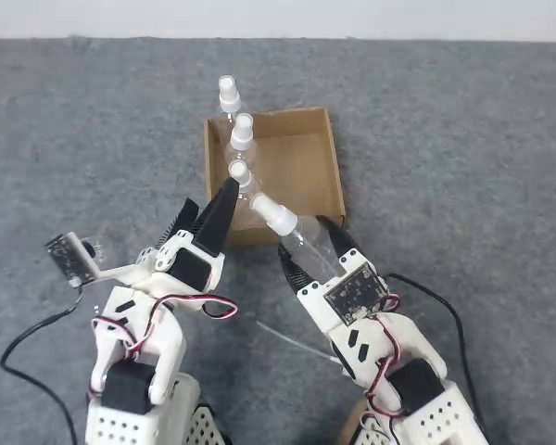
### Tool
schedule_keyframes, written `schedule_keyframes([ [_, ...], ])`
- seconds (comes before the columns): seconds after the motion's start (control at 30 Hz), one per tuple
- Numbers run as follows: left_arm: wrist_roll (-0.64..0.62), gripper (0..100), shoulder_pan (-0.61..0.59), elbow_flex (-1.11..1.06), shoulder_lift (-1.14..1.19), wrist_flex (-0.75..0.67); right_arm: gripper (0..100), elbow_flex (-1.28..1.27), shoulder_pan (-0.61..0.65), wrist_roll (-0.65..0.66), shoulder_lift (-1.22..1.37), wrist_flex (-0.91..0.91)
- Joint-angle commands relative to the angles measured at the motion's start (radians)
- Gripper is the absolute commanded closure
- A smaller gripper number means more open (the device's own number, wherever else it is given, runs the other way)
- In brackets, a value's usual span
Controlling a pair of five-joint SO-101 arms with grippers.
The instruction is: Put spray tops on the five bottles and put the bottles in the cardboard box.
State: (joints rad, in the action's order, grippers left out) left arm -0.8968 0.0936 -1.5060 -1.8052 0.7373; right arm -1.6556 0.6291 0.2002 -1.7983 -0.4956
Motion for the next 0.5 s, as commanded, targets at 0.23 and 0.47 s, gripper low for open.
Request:
schedule_keyframes([
  [0.23,-0.011,71,-0.003,0.004,-0.023,-0.041,93.4,0.078,0.012,-0.011,-0.016,0.082],
  [0.47,-0.006,71,0.084,-0.012,-0.023,-0.035,93.4,0.075,0.048,-0.011,-0.016,0.082],
])
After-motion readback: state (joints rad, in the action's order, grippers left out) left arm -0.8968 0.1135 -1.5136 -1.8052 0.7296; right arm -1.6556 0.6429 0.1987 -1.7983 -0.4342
